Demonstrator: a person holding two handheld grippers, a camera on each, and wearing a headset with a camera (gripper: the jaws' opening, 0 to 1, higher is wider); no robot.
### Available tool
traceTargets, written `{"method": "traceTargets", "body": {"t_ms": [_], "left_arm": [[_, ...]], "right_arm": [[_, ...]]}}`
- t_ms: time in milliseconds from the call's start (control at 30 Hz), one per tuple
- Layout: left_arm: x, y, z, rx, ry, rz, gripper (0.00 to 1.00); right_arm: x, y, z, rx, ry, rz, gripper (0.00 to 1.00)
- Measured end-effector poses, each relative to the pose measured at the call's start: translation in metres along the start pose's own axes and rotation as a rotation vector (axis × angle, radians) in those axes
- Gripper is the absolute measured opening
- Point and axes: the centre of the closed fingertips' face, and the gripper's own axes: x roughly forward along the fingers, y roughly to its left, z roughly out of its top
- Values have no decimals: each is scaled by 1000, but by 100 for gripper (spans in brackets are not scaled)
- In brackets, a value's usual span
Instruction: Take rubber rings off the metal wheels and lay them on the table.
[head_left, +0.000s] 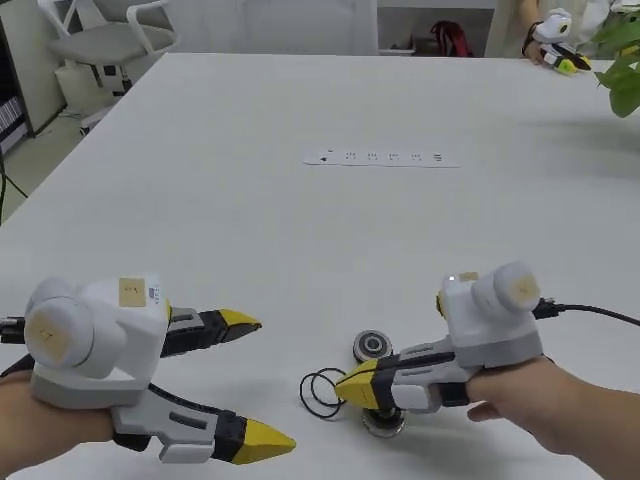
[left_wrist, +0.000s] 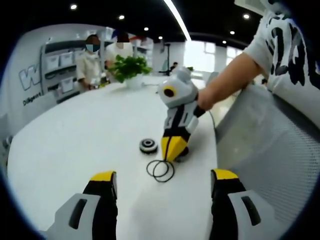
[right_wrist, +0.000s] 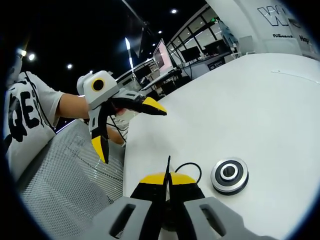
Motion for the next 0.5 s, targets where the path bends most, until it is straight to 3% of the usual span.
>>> {"method": "traceTargets", "body": {"t_ms": [233,500], "left_arm": [[0,1,-1,-4,0,4,78],[0,1,-2,-9,1,2,78]], "right_arm": [[-2,-8,-2,-58,25,-55,1],[-4,-8,-2,-83,29,-73,14]]}}
